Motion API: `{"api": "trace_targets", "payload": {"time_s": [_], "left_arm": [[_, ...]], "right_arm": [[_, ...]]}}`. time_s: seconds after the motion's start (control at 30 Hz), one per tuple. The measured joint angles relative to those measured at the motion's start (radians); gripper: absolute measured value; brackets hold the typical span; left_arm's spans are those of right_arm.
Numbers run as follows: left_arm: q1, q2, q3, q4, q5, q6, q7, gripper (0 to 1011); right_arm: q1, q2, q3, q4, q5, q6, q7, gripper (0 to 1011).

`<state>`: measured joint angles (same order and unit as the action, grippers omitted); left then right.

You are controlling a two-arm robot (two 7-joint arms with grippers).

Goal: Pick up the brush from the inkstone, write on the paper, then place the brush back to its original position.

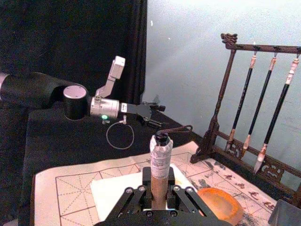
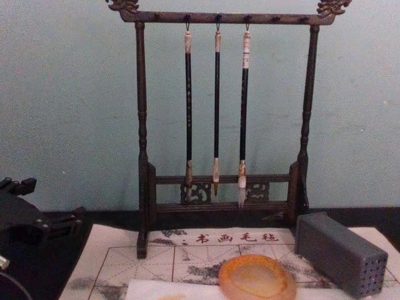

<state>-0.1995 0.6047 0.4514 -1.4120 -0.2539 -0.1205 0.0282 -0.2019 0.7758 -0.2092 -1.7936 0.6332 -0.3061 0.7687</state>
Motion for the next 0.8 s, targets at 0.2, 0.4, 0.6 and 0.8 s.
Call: {"api": "trace_targets", "payload": {"time_s": [0.2,0.4,0.6,0.8], "left_arm": [[0.000,0.000,0.000,0.000,0.000,0.000,0.000,1001],[0.000,0.000,0.000,0.000,0.000,0.000,0.000,1001],[0.000,0.000,0.000,0.000,0.000,0.000,0.000,1001],[0.000,0.000,0.000,0.000,0.000,0.000,0.000,1001]], "right_arm": [[-0.010,0.008,0.011,-0.005,-0.002,-0.005,-0.002,179],[-0.027,0.017,0.024,-0.015,-0.002,-0.012,-0.001,179],[-0.048,0.025,0.033,-0.027,0.000,-0.019,0.006,179],[-0.061,0.031,0.036,-0.037,0.004,-0.021,0.016,179]]}}
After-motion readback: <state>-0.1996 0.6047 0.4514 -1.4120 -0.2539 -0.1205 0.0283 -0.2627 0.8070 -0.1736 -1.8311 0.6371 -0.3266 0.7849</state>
